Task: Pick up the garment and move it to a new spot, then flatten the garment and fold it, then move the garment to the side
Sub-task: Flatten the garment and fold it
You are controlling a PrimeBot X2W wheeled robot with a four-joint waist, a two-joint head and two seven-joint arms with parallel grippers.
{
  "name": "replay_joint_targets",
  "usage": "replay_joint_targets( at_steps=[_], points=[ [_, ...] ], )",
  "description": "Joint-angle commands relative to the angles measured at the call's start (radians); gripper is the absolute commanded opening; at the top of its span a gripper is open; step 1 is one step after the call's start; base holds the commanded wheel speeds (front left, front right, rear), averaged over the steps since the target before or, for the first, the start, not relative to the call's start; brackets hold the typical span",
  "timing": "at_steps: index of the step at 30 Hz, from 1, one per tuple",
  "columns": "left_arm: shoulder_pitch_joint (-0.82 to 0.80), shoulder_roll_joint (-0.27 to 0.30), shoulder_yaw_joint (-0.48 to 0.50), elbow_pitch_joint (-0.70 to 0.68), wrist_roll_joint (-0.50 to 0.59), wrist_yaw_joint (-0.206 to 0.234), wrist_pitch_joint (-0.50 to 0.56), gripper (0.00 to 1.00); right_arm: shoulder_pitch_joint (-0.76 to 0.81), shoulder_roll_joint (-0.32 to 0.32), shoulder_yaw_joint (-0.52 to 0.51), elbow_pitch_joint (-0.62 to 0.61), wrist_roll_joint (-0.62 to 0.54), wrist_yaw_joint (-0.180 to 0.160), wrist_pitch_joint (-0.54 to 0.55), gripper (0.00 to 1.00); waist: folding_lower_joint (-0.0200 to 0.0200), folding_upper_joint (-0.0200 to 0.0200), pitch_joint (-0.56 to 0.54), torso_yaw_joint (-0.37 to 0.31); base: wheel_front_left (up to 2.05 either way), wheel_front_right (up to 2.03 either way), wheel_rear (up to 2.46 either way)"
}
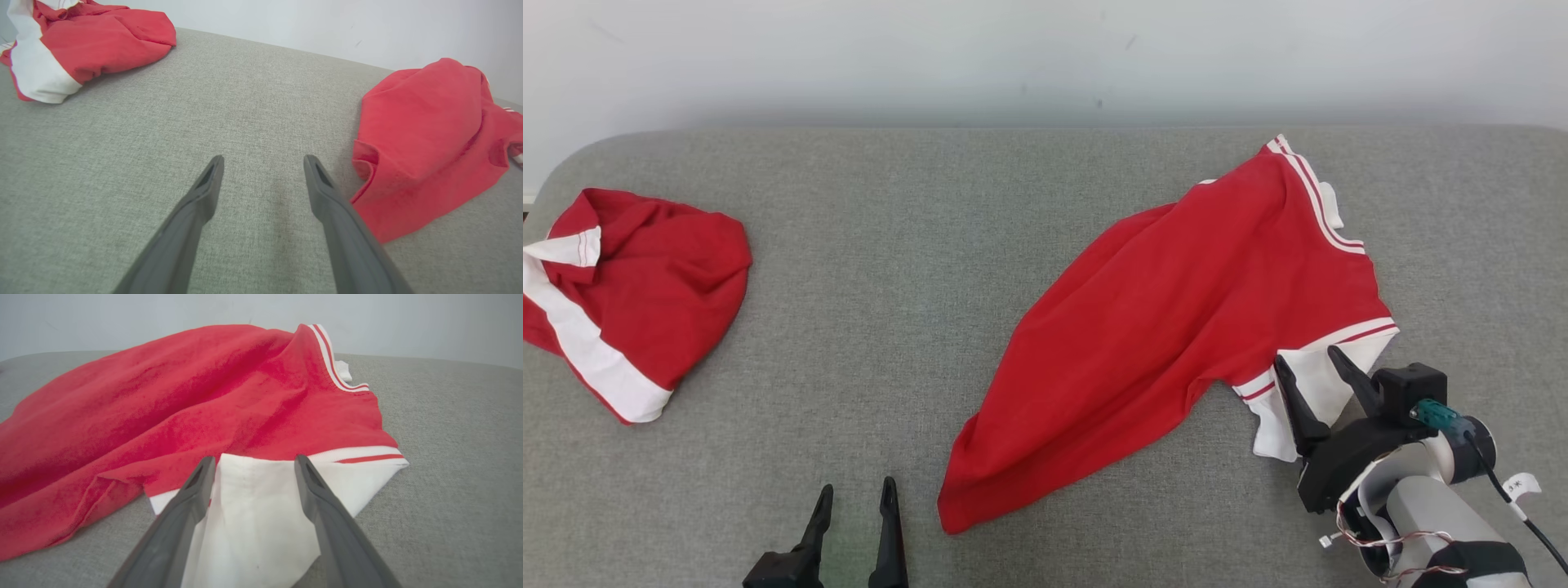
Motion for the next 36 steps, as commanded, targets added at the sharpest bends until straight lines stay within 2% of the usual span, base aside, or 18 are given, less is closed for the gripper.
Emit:
replay_joint_targets(
  at_steps=[1, 6, 7, 9, 10, 11, 12, 18, 21, 28, 34, 35, 36],
  points=[
    [0.009, 0.001, 0.001, -0.003, -0.008, 0.001, -0.003, 1.0, -0.015, 0.011, 0.004, 0.006, -0.005, -0.002, -0.002, 1.0, 0.0001, 0.0, 0.004, 0.003, 0.0, 0.0, 0.0],
    [0.0, 0.001, -0.012, -0.005, -0.018, 0.007, -0.003, 1.0, -0.037, 0.008, -0.001, 0.042, -0.018, -0.002, 0.007, 1.0, 0.0001, 0.0, 0.01, 0.009, 0.0, 0.0, 0.0],
    [-0.002, 0.001, -0.014, -0.006, -0.02, 0.007, -0.003, 1.0, -0.039, 0.008, -0.004, 0.049, -0.02, -0.002, 0.006, 0.89, 0.0001, 0.0, 0.011, 0.01, 0.0, 0.0, 0.0],
    [-0.002, 0.001, -0.014, -0.008, -0.022, 0.007, -0.003, 1.0, -0.039, 0.009, -0.009, 0.059, -0.023, -0.002, 0.005, 0.44, 0.0001, 0.0, 0.012, 0.01, 0.0, 0.0, 0.0],
    [-0.002, 0.001, -0.014, -0.008, -0.022, 0.007, -0.003, 1.0, -0.039, 0.009, -0.009, 0.059, -0.023, -0.002, 0.005, 0.44, 0.0001, 0.0, 0.012, 0.01, 0.0, 0.0, 0.0],
    [-0.001, 0.001, -0.013, -0.009, -0.022, 0.008, -0.003, 1.0, -0.038, 0.009, -0.011, 0.062, -0.024, -0.002, 0.005, 0.27, 0.0001, 0.0, 0.013, 0.009, 0.0, 0.0, 0.0],
    [-0.001, 0.001, -0.012, -0.01, -0.022, 0.009, -0.003, 1.0, -0.037, 0.008, -0.014, 0.064, -0.025, -0.002, 0.003, 0.0, 0.0001, 0.0, 0.013, 0.007, 0.0, 0.0, 0.0],
    [0.014, 0.001, 0.003, -0.011, -0.019, 0.005, -0.003, 1.0, -0.01, 0.019, -0.046, 0.032, -0.005, -0.002, -0.004, 0.0, 0.0001, 0.0, -0.006, -0.018, 0.0, 0.0, 0.0],
    [0.022, 0.001, 0.011, -0.009, -0.016, 0.004, -0.003, 1.0, 0.033, 0.018, -0.088, -0.022, 0.002, -0.002, -0.005, 0.0, 0.0001, 0.0, -0.031, -0.038, 0.0, 0.0, 0.0],
    [0.061, 0.001, 0.052, -0.002, -0.002, -0.006, -0.003, 1.0, 0.225, 0.044, -0.237, -0.176, -0.022, -0.002, -0.006, 0.0, 0.0001, 0.0, -0.103, -0.096, 0.0, 0.0, 0.0],
    [0.085, 0.001, 0.071, 0.001, 0.001, -0.015, -0.003, 1.0, 0.372, 0.075, -0.325, -0.213, -0.058, -0.002, -0.006, 0.0, 0.0001, 0.0, -0.13, -0.129, 0.0, 0.0, 0.0],
    [0.088, 0.001, 0.071, 0.004, 0.001, -0.016, -0.003, 1.0, 0.386, 0.078, -0.339, -0.216, -0.068, -0.002, -0.006, 0.29, 0.0001, 0.0, -0.131, -0.132, 0.0, 0.0, 0.0],
    [0.091, 0.001, 0.071, 0.007, 0.003, -0.016, -0.003, 1.0, 0.398, 0.082, -0.349, -0.217, -0.079, -0.002, -0.006, 1.0, 0.0001, 0.0, -0.132, -0.135, 0.0, 0.0, 0.0]
  ],
)
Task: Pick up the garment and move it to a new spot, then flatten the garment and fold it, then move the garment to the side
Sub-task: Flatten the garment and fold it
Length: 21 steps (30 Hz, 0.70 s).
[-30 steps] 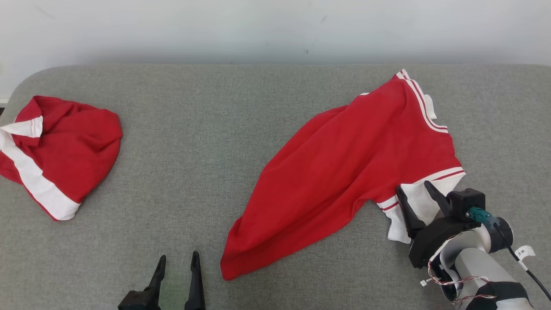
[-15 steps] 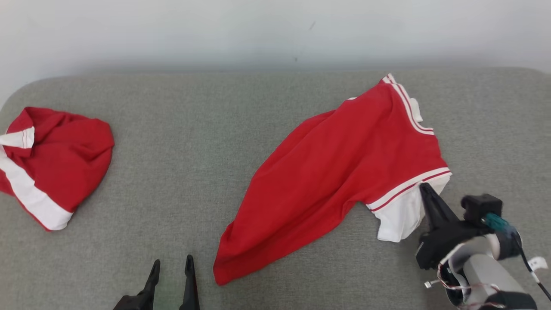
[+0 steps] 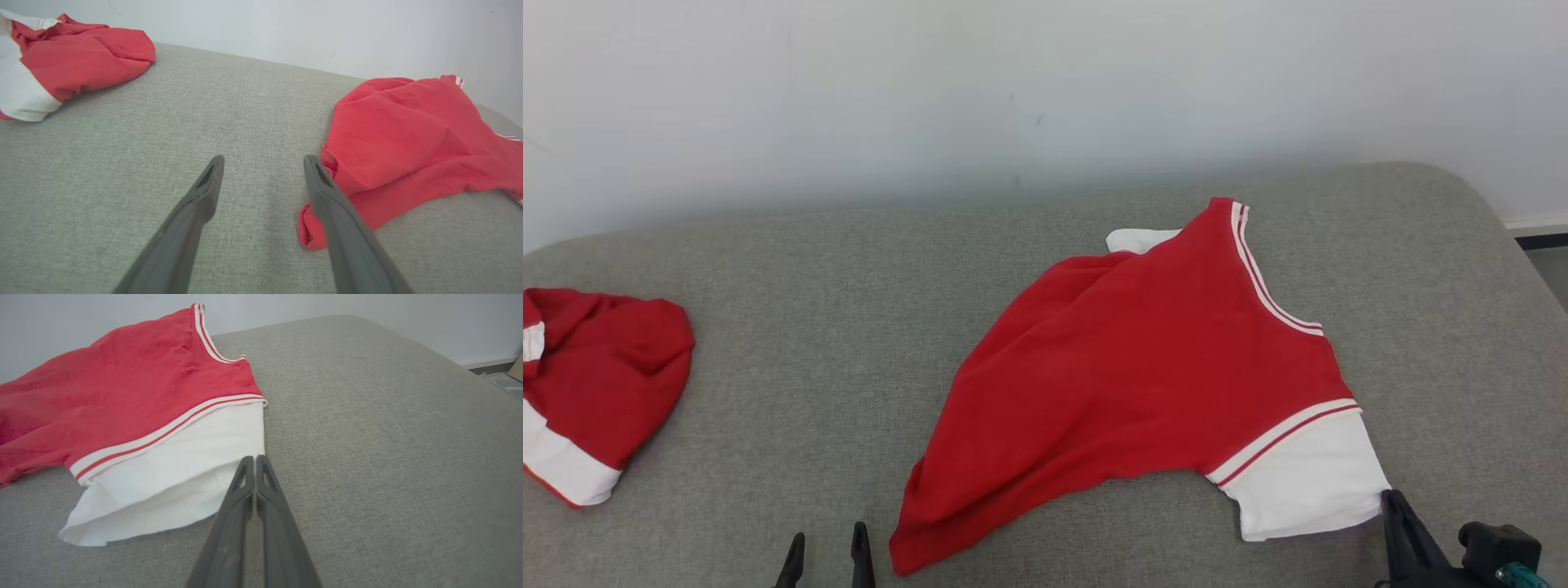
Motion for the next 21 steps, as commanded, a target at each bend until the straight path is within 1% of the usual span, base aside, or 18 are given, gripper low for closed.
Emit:
replay_joint_targets(
  at_steps=[1, 4, 6, 10, 12, 15, 21],
  points=[
    [0.016, 0.001, 0.004, 0.006, 0.003, 0.0, -0.003, 1.0, 0.02, 0.012, -0.025, -0.016, -0.025, -0.002, -0.005, 1.0, 0.0001, 0.0001, -0.016, -0.021, 0.0, 0.0, 0.0],
    [0.021, 0.001, 0.008, 0.01, 0.009, -0.001, -0.003, 1.0, 0.026, 0.028, -0.06, -0.08, -0.067, -0.002, -0.005, 1.0, 0.0001, 0.0001, -0.017, -0.026, 0.0, 0.0, 0.0],
    [0.023, 0.001, 0.013, 0.011, 0.015, 0.001, -0.003, 1.0, 0.028, 0.046, -0.065, -0.143, -0.096, -0.002, -0.004, 1.0, 0.0001, 0.0001, -0.018, -0.029, 0.0, 0.0, 0.0],
    [0.029, 0.001, 0.022, 0.009, 0.036, -0.003, -0.003, 1.0, 0.026, 0.075, -0.048, -0.275, -0.141, -0.002, -0.003, 1.0, 0.0001, 0.0001, -0.019, -0.029, 0.0, 0.0, 0.0],
    [0.03, 0.001, 0.026, 0.005, 0.045, -0.008, -0.003, 1.0, 0.033, 0.089, -0.039, -0.316, -0.156, -0.002, -0.003, 1.0, 0.0001, 0.0001, -0.021, -0.027, 0.0, 0.0, 0.0],
    [0.034, 0.001, 0.033, -0.007, 0.057, -0.013, -0.003, 1.0, 0.045, 0.102, -0.032, -0.344, -0.178, -0.002, -0.003, 1.0, 0.0001, 0.0001, -0.024, -0.024, 0.0, 0.0, 0.0],
    [0.042, 0.0, 0.048, -0.031, 0.086, -0.022, -0.003, 1.0, 0.062, 0.115, -0.045, -0.341, -0.203, -0.002, -0.003, 1.0, 0.0001, 0.0001, -0.029, -0.017, 0.0, 0.0, 0.0]
  ],
)
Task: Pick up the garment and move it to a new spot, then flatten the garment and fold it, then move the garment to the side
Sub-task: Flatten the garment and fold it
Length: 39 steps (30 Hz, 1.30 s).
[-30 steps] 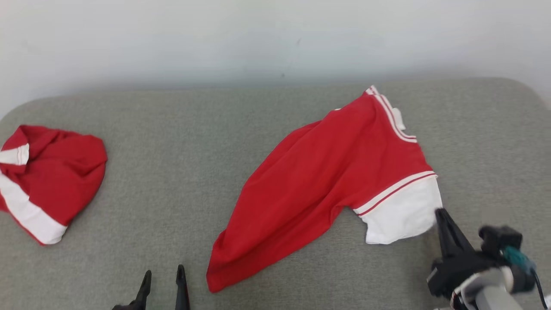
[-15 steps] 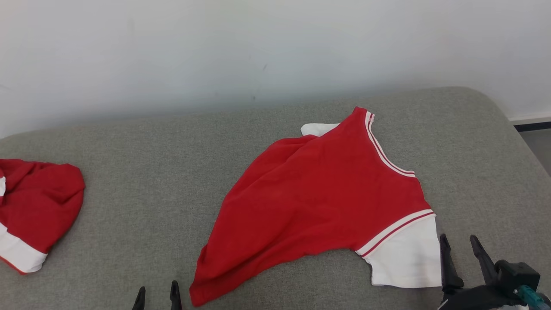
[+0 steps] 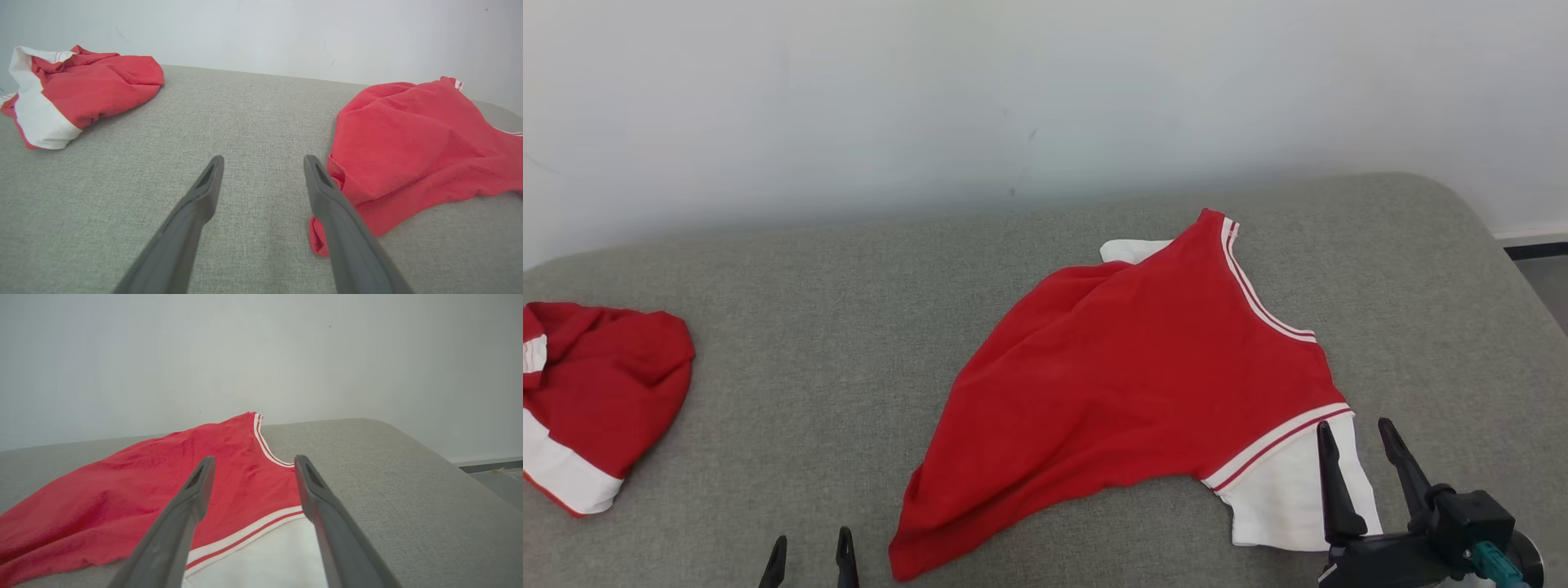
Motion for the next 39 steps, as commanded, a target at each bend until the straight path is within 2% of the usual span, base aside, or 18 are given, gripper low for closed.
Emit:
replay_joint_targets(
  at_steps=[1, 8, 10, 14, 23, 29, 34, 39],
  points=[
    [0.021, 0.0, 0.002, -0.01, 0.015, -0.004, -0.003, 1.0, 0.017, 0.007, -0.006, 0.007, -0.009, -0.002, 0.0, 1.0, 0.0, 0.0, -0.003, 0.002, 0.0, 0.0, 0.0],
    [0.045, 0.001, 0.034, -0.046, 0.061, -0.004, -0.003, 1.0, 0.045, 0.022, -0.009, 0.05, -0.027, -0.002, 0.0, 1.0, 0.0, 0.0, -0.023, 0.001, 0.0, 0.0, 0.0],
    [0.059, 0.0, 0.078, -0.046, 0.081, 0.012, -0.003, 1.0, 0.054, 0.025, 0.027, 0.073, -0.015, -0.002, 0.0, 1.0, 0.0, 0.0, -0.031, 0.004, 0.0, 0.0, 0.0],
    [0.071, 0.0, 0.145, -0.051, 0.1, 0.015, -0.003, 1.0, 0.053, 0.022, 0.061, 0.079, 0.006, -0.002, 0.0, 1.0, 0.0, 0.0, -0.047, 0.029, 0.0, 0.0, 0.0],
    [0.089, 0.0, 0.178, -0.082, 0.108, 0.012, -0.003, 1.0, 0.059, 0.021, 0.089, 0.06, 0.026, -0.002, 0.0, 1.0, 0.0, 0.0, -0.054, 0.047, 0.0, 0.0, 0.0],
    [0.09, 0.001, 0.067, -0.065, 0.052, -0.004, -0.003, 1.0, 0.06, 0.01, 0.049, 0.11, 0.019, -0.002, 0.0, 1.0, 0.0, 0.0, -0.026, 0.04, 0.0, 0.0, 0.0],
    [0.067, 0.001, -0.034, 0.007, -0.002, -0.043, -0.003, 1.0, 0.04, -0.007, 0.022, 0.133, 0.015, -0.002, 0.0, 1.0, 0.0, 0.0, 0.013, 0.012, 0.0, 0.0, 0.0],
    [0.023, 0.001, -0.09, 0.067, -0.05, -0.063, -0.003, 1.0, 0.018, -0.02, -0.002, 0.141, 0.019, -0.002, 0.0, 1.0, 0.0, 0.0, 0.061, -0.012, 0.0, 0.0, 0.0]
  ],
)
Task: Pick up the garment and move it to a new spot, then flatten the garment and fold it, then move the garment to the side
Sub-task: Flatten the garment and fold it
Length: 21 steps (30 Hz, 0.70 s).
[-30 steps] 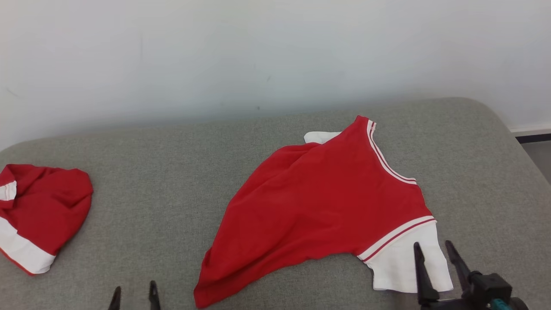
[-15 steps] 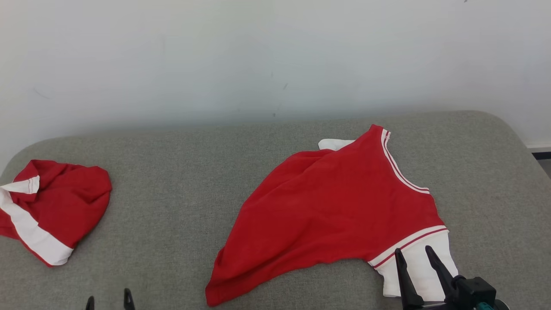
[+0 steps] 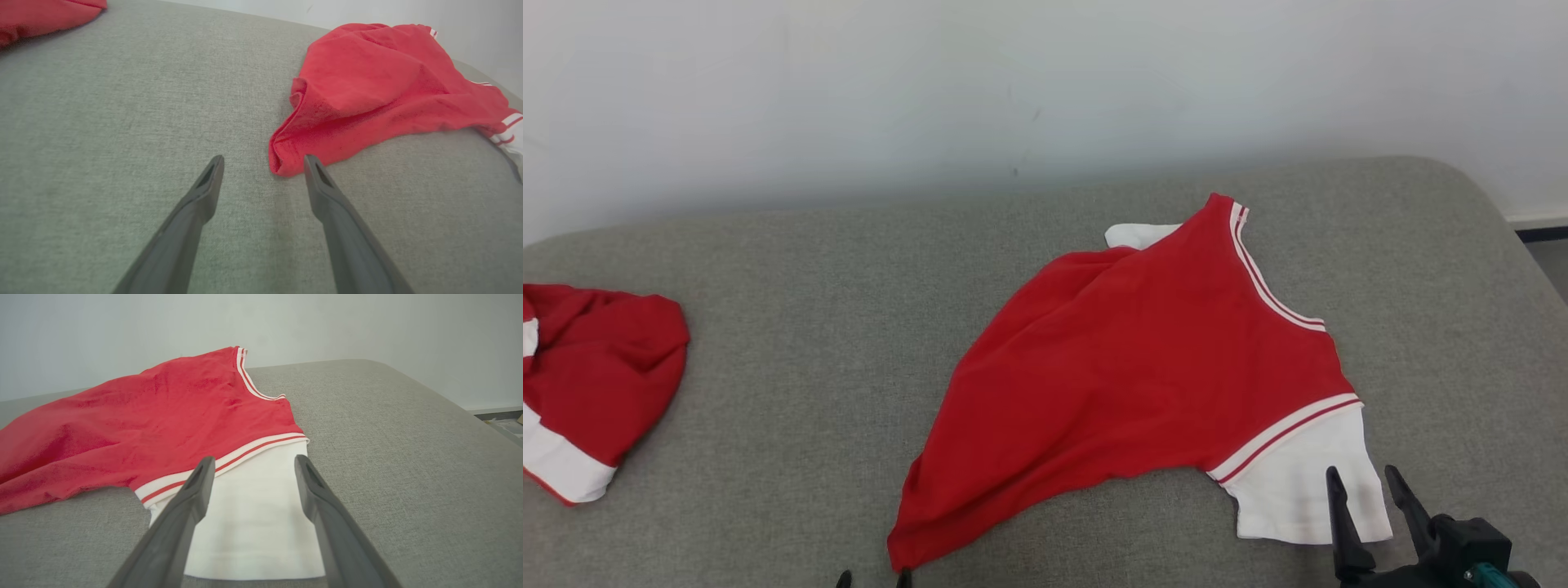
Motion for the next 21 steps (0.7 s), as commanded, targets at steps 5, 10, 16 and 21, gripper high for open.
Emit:
replay_joint_targets(
  at_steps=[5, 10, 16, 21],
  points=[
    [-0.077, 0.002, -0.039, 0.038, -0.043, 0.005, -0.003, 1.0, -0.029, -0.017, -0.023, 0.01, 0.001, -0.002, 0.0, 1.0, -0.0001, 0.0, 0.08, -0.035, 0.0, 0.0, 0.0],
    [-0.124, 0.002, -0.079, 0.092, -0.071, 0.015, -0.003, 0.8, -0.055, -0.02, -0.044, 0.045, -0.011, -0.002, 0.0, 1.0, -0.0001, 0.0, 0.113, -0.039, 0.0, 0.0, 0.0],
    [-0.144, 0.001, -0.093, 0.125, -0.089, 0.027, -0.002, 0.0, -0.061, -0.012, -0.056, 0.077, -0.012, -0.002, 0.0, 1.0, -0.0001, 0.0, 0.129, -0.037, 0.0, 0.0, 0.0],
    [-0.149, 0.002, -0.067, 0.099, -0.057, 0.031, -0.002, 0.0, -0.062, -0.008, -0.038, 0.13, 0.013, -0.002, 0.0, 1.0, -0.0001, 0.0, 0.132, -0.03, 0.0, 0.0, 0.0]
  ],
)
